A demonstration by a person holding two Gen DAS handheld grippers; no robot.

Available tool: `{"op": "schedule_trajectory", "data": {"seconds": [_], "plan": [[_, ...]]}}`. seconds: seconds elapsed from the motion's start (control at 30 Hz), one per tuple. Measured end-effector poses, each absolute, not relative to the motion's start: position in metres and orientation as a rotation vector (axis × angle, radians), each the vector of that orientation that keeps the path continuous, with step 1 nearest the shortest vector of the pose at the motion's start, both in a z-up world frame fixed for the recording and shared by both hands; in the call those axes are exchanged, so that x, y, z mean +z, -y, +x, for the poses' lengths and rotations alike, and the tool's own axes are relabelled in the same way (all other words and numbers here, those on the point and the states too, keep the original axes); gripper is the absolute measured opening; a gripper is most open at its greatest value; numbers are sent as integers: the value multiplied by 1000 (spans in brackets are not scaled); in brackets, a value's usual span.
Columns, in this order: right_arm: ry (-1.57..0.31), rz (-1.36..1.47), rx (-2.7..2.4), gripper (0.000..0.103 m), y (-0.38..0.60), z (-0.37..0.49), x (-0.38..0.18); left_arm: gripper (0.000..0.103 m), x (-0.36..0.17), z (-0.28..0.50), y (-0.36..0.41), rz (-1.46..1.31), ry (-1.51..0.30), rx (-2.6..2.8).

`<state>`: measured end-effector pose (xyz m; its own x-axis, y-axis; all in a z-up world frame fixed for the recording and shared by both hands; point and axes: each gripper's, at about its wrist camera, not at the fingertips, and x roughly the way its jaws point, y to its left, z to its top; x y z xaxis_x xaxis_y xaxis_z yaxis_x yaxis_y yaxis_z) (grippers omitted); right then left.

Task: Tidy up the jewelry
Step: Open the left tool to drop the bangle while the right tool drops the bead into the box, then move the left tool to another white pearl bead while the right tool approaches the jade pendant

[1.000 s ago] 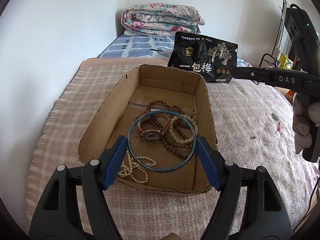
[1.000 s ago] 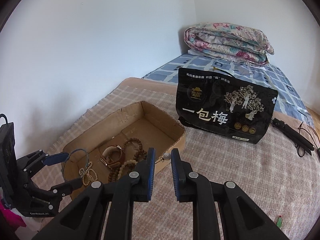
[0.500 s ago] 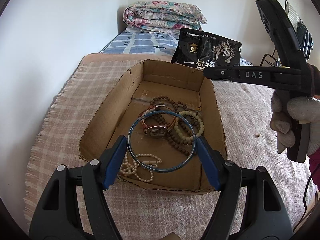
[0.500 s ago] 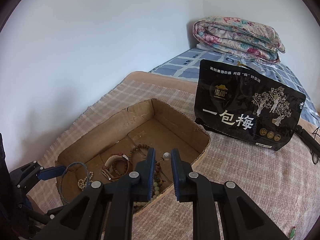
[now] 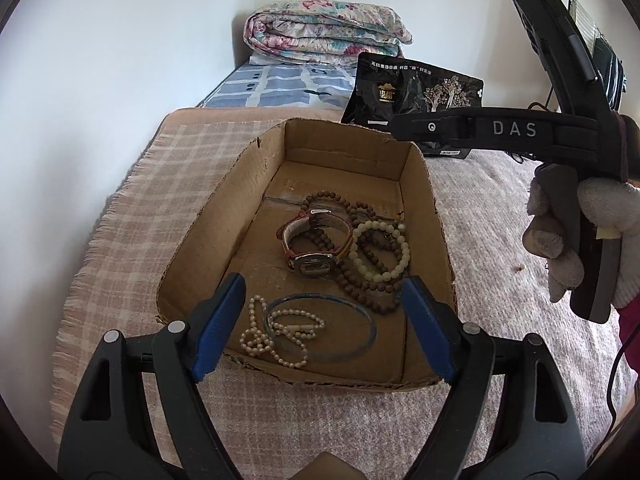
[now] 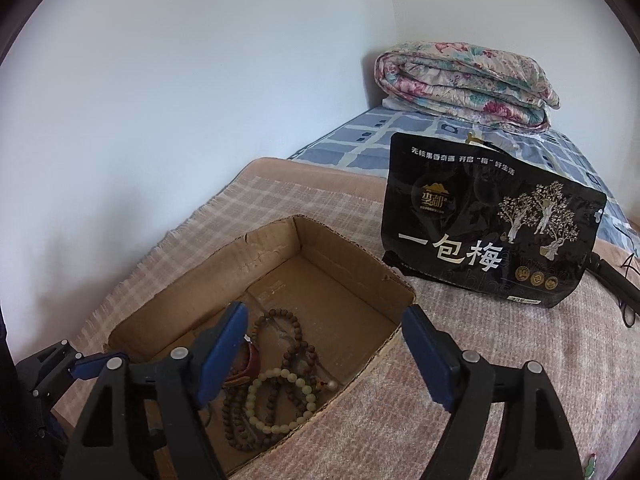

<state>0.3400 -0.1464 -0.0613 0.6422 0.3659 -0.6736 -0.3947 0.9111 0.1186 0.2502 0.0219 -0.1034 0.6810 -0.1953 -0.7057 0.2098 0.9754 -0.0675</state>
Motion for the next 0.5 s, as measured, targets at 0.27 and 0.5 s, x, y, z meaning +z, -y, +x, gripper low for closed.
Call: {"op": "schedule_trajectory", "data": {"seconds": [0.27,0.5], "plan": [[-754,-26,388,97,161,335,-55,83,-97,245,-19,6,-782,-230],[-739,-27,381,99,170,324,-45,83,-86,237,-16,5,-761,-232]]}}
